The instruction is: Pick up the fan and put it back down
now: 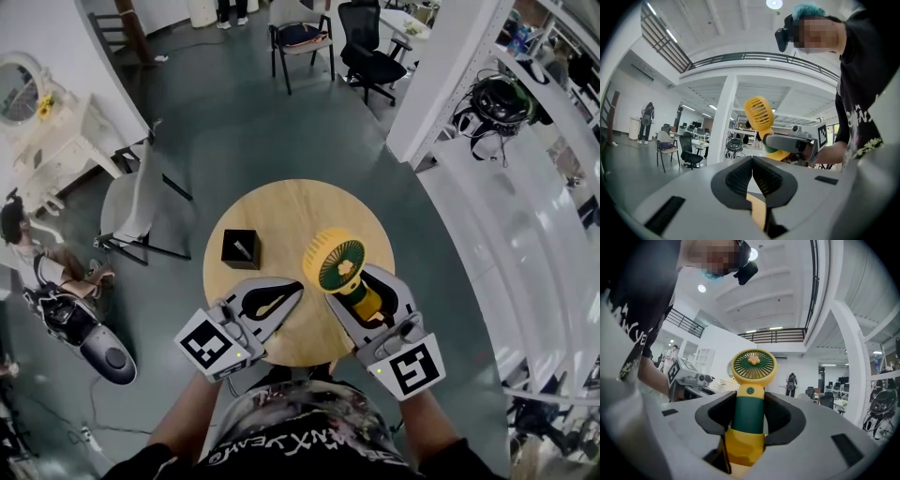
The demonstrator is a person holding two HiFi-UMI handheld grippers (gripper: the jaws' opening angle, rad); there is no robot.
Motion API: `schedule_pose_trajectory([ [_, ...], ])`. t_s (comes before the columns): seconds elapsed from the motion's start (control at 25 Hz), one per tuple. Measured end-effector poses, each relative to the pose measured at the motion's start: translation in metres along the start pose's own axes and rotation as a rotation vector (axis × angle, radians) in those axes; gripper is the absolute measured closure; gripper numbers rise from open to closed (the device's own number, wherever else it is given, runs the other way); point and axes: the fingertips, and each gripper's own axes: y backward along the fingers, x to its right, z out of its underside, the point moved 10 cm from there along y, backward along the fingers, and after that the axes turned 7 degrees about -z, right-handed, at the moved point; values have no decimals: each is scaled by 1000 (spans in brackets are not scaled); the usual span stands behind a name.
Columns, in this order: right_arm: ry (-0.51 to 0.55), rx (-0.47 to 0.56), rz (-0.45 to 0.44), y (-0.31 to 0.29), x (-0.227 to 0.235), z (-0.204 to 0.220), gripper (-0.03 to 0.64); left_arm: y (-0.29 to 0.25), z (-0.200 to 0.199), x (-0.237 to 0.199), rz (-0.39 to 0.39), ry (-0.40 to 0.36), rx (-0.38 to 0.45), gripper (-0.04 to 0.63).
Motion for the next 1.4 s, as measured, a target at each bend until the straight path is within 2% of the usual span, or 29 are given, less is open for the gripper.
schedule_pose_trajectory([
  [0.2, 12, 16, 0, 1, -2, -9, 433, 0, -2, -1, 3, 0, 3, 577],
  [1.4, -12, -13, 1, 2, -3, 3, 433, 1, -2, 3, -5, 6, 3, 577],
])
